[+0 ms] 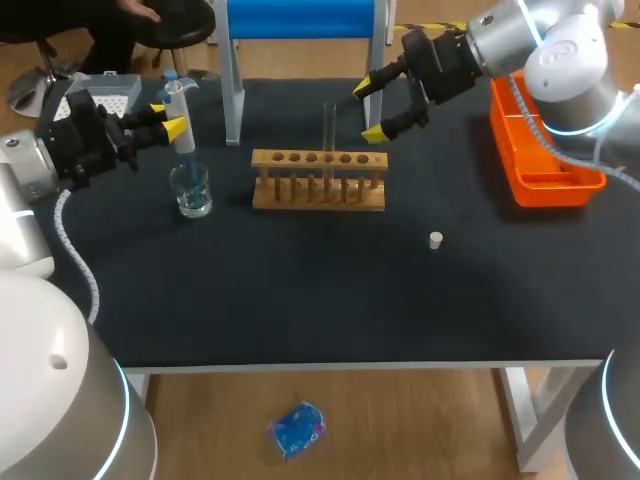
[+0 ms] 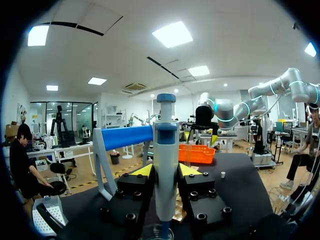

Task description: Invert the test tube, pick up the pipette, mount the tip to pipette, aspirate from beaker and dispense into the tube, eject the tip, return the pipette, and cap with the stopper.

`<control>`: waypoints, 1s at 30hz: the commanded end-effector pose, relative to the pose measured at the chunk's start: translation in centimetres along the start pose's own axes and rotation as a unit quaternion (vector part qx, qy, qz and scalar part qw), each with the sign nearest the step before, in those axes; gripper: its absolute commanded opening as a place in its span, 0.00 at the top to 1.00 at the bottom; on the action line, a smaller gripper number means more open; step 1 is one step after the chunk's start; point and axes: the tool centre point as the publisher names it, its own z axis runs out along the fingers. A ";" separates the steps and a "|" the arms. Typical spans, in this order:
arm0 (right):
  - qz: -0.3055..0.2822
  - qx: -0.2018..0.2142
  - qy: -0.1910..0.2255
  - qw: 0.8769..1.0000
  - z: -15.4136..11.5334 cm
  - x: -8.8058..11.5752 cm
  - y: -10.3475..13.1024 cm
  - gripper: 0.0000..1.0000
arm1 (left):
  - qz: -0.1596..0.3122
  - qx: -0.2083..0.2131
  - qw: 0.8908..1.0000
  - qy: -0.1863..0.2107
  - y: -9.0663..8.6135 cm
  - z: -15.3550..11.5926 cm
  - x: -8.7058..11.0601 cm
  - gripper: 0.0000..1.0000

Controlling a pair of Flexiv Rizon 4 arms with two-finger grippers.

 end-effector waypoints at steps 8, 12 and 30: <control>0.000 0.001 0.000 1.000 -0.1 0.1 0.0 0.00 | 0.003 -0.001 1.000 -0.002 -0.2 0.0 0.0 1.00; 0.000 0.001 0.000 1.000 -0.1 0.1 0.0 0.00 | 0.006 -0.002 1.000 -0.002 -0.6 0.0 0.0 1.00; 0.000 0.001 0.000 1.000 -0.1 0.1 0.0 0.00 | 0.011 0.006 1.000 -0.021 -3.8 -0.5 0.1 1.00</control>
